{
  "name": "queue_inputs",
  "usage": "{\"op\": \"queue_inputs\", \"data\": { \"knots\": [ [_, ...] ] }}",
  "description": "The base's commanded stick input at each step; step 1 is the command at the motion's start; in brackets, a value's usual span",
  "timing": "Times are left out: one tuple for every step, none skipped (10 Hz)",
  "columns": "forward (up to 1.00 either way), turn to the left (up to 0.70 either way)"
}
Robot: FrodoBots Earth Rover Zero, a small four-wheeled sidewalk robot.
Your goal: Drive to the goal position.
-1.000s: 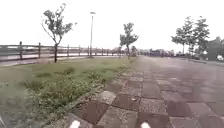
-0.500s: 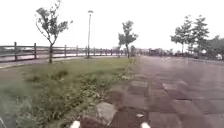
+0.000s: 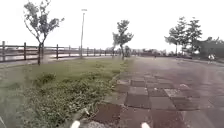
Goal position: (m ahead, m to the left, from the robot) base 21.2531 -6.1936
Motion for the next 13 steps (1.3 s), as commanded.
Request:
{"op": "queue_inputs", "data": {
  "knots": [
    [0.7, 0.0],
    [0.7, 0.0],
    [0.7, 0.0],
    [0.7, 0.0],
    [0.7, 0.0],
    [0.7, 0.0],
    [0.7, 0.0],
    [0.7, 0.0],
    [0.7, -0.35],
    [0.7, -0.35],
    [0.7, -0.35],
    [0.7, -0.35],
    [0.7, -0.35]
  ]
}}
